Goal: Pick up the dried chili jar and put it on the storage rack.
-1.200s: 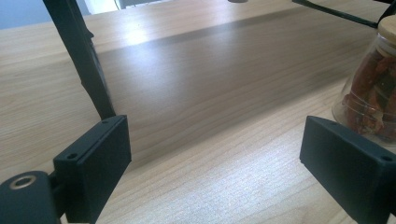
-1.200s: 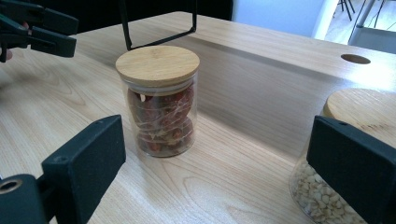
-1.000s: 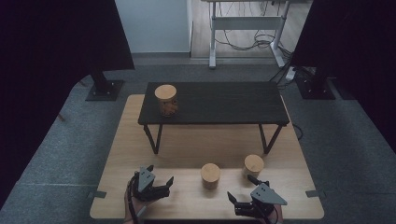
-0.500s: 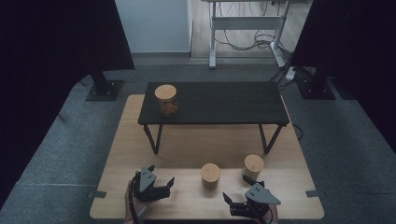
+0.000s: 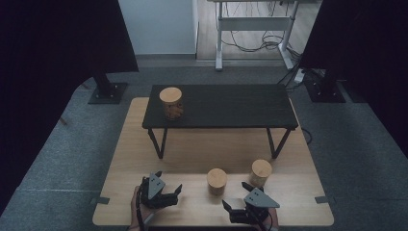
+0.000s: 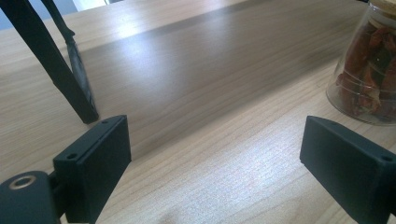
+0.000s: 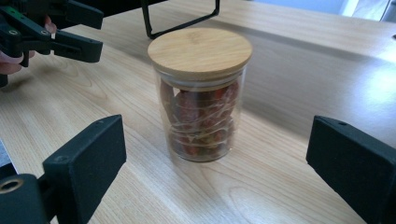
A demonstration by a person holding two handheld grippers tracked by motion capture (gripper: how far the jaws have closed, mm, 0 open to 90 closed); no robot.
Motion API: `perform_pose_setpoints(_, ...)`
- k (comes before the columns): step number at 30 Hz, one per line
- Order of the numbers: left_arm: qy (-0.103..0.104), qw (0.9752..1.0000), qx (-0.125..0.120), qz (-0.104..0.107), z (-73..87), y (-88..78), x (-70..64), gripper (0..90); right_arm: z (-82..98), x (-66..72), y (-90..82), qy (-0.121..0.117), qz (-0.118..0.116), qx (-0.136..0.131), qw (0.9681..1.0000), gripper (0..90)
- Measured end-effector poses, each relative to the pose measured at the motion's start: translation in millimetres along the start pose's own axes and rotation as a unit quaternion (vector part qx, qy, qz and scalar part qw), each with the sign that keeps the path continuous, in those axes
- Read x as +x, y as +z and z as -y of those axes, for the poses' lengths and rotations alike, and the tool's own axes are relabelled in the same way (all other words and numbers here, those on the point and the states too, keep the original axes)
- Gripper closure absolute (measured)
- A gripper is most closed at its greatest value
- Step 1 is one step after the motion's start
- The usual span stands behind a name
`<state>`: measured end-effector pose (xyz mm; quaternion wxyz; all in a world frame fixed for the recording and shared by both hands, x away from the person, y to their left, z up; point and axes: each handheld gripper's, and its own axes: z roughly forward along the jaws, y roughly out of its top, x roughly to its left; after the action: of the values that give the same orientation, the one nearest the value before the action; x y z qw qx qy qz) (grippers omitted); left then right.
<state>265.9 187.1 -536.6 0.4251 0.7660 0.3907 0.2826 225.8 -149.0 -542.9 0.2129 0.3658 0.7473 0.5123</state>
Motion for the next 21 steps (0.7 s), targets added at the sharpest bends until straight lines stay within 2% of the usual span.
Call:
perform_pose_setpoints(9,-0.001,1.0000,0.000,-0.002,0.2,0.2,1.4,8.4,-1.5,3.5,15.4,0.009,-0.007,0.012,0.9999,4.4)
perform_pose_setpoints(12,0.001,0.9999,-0.008,-0.007,-1.0,-1.9,1.3,8.4,-3.1,4.7,19.5,0.010,-0.009,0.014,0.9998,4.5)
perform_pose_setpoints(21,-0.001,0.9999,-0.012,-0.005,-1.6,-3.1,2.2,8.4,-7.0,8.3,36.1,-0.002,-0.004,0.033,0.9995,4.6)
